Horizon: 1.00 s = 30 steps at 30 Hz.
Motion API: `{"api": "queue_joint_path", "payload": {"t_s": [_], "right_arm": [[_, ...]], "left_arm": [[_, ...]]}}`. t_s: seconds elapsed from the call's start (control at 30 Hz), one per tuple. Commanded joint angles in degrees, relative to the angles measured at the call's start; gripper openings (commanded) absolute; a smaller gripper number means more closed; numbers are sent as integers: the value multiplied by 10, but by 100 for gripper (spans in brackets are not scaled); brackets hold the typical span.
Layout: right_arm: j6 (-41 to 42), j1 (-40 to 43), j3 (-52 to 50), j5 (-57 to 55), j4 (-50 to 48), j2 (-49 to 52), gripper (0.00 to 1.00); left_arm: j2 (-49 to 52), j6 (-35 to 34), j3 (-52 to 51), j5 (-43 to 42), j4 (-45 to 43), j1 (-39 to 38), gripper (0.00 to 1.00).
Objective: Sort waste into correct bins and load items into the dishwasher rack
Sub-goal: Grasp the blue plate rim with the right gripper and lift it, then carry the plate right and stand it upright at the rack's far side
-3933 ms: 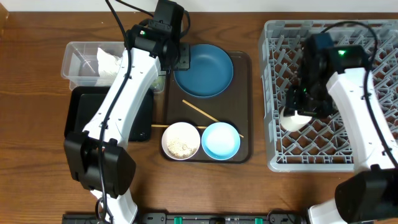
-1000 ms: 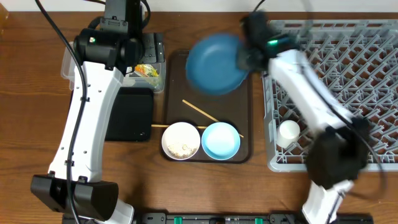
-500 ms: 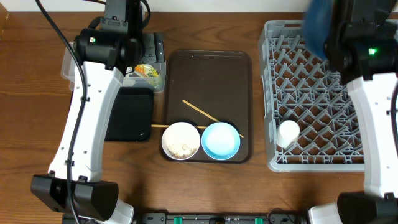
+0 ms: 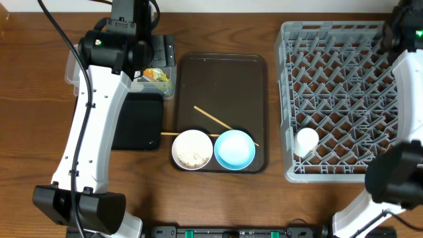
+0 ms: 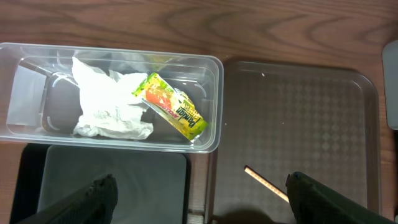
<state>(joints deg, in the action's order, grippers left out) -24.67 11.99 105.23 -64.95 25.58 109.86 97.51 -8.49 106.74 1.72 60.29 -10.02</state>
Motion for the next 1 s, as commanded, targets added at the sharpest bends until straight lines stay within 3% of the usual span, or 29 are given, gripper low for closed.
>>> {"api": "queue_joint_path", "payload": {"t_s": [0.0, 0.33, 0.73, 0.97], "right_arm": [[-87, 16, 1, 37, -27, 16, 1], [-276, 35, 1, 106, -112, 77, 1], [-330, 43, 1, 118, -143, 93, 1], [-477, 45, 1, 136, -240, 93, 1]], "left_arm": [[2, 8, 3, 5, 3, 1, 89], [2, 8, 3, 5, 3, 1, 90], [2, 8, 3, 5, 3, 1, 90], [2, 8, 3, 5, 3, 1, 90]]}}
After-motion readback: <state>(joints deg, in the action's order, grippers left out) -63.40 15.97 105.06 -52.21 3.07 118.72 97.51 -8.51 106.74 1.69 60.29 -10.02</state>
